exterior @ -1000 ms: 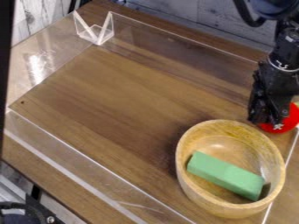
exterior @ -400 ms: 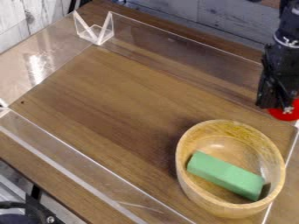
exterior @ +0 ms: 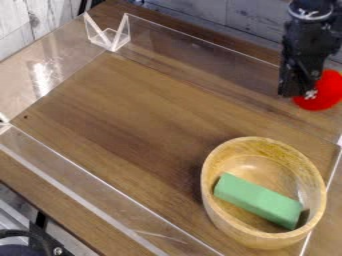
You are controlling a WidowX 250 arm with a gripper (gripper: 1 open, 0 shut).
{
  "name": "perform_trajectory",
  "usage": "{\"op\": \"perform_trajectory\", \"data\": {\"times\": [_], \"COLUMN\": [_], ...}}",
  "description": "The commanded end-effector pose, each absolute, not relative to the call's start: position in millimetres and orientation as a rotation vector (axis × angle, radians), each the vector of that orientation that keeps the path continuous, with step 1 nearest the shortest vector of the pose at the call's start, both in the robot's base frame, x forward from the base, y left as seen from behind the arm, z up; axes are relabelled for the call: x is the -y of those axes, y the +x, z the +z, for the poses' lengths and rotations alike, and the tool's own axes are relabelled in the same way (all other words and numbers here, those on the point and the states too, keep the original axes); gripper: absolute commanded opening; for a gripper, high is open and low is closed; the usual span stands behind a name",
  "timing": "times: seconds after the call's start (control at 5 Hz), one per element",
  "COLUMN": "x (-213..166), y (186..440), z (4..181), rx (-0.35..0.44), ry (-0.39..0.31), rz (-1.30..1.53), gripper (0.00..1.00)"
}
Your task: Move the red object to the left side of the table
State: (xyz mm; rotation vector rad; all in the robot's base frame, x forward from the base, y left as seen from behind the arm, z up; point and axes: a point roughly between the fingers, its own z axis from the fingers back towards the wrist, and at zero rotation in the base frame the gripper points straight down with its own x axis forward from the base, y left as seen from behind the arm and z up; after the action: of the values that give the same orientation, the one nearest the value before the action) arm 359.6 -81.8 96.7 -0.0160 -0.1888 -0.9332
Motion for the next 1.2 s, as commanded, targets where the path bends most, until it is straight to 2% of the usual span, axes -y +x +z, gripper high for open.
{"op": "perform_trajectory", "data": {"times": [0.0,0.8,1.0], "x": [57.6,22.3,14.9], "y": [362.1,353.0,347.3], "z": [123.5,122.7,114.6], "rx": [0.283,0.271,0.263], "ry": [0.015,0.061,0.062], "rz": [-0.894,-0.493,-0.443], "gripper": [0.0,0.0,0.0]}}
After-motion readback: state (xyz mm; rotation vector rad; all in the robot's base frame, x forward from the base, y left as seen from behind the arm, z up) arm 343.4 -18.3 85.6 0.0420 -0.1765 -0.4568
